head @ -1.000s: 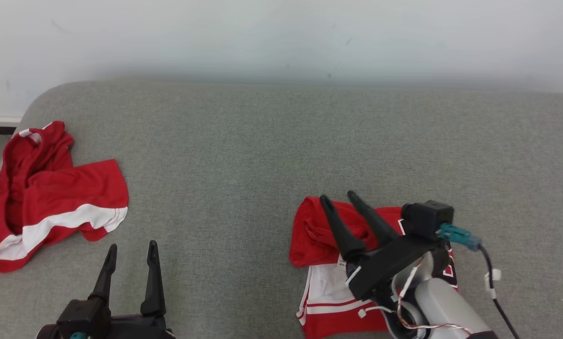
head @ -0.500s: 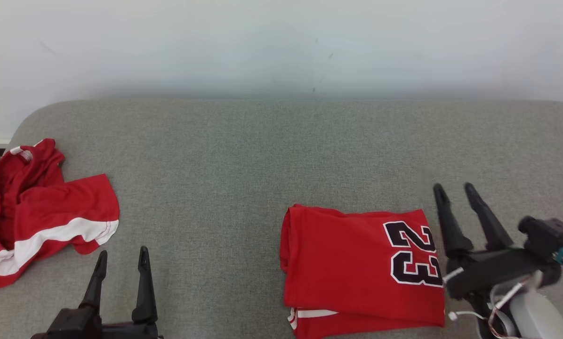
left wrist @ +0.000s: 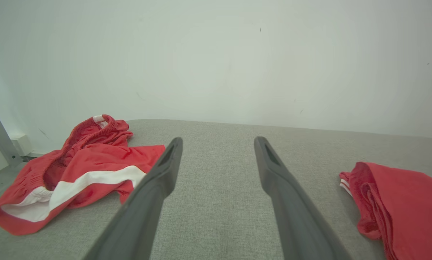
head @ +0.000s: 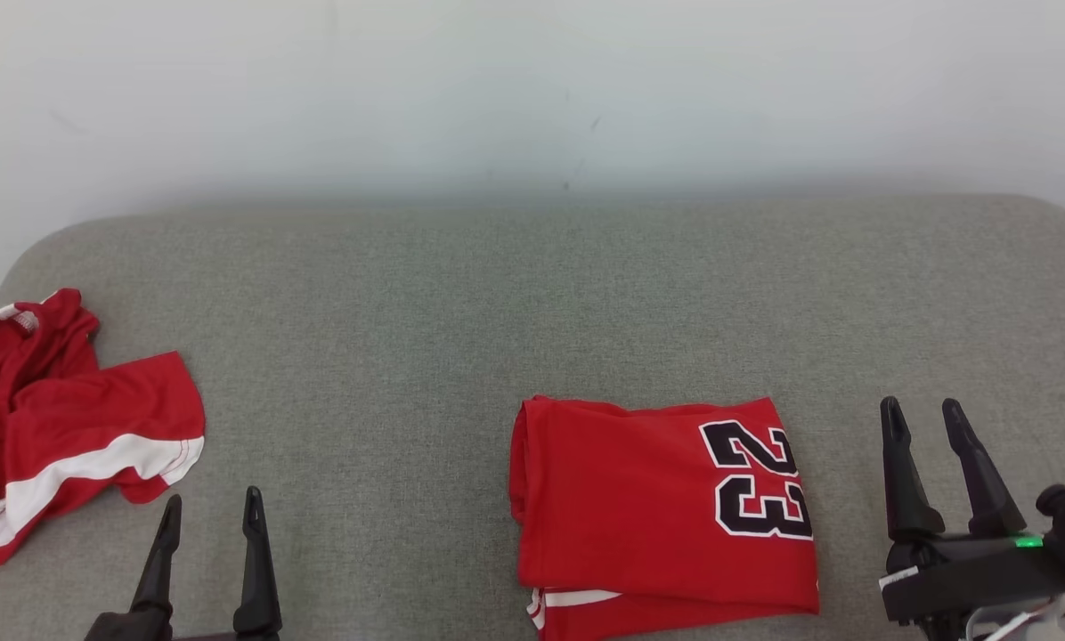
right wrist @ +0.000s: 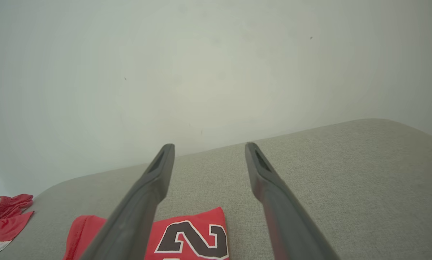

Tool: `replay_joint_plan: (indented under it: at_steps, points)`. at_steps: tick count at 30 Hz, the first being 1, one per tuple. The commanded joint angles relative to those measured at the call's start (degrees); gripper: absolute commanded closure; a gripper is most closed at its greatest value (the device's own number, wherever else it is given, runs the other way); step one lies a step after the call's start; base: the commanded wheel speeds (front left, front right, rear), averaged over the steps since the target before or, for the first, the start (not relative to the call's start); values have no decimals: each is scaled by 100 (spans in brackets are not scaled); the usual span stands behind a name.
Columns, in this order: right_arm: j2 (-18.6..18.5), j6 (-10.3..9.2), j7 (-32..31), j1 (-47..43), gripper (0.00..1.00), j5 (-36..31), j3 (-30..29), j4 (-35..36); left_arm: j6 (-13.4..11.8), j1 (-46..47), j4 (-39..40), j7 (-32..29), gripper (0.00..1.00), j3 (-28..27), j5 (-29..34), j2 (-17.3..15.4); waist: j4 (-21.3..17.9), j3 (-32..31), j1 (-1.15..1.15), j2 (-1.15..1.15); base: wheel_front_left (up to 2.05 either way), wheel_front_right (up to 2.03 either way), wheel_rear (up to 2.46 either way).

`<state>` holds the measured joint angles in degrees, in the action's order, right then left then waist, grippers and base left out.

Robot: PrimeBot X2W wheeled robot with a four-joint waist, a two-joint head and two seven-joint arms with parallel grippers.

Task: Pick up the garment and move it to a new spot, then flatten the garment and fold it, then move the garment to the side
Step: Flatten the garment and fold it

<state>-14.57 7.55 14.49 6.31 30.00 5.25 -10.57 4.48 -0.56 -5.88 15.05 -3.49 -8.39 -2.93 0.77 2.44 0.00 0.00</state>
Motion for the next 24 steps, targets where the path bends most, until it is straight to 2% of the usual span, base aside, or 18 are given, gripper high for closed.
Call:
replay_joint_plan:
  at_steps: [1,17,24]
  points:
    - [76,-14,34,-120,0,-43,-53,63,-6,-91,43,17,0,-6,96,6,-39,-35,0,0,0,0,0]
    - [571,-15,73,-975,0,-799,-354,734,28,-319,130,17,0,-5,253,0,-169,-247,0,0,0,0,0]
    - [661,-15,66,-1018,0,-1030,-232,547,46,-406,59,17,0,51,400,-113,-178,-271,0,0,0,0,0]
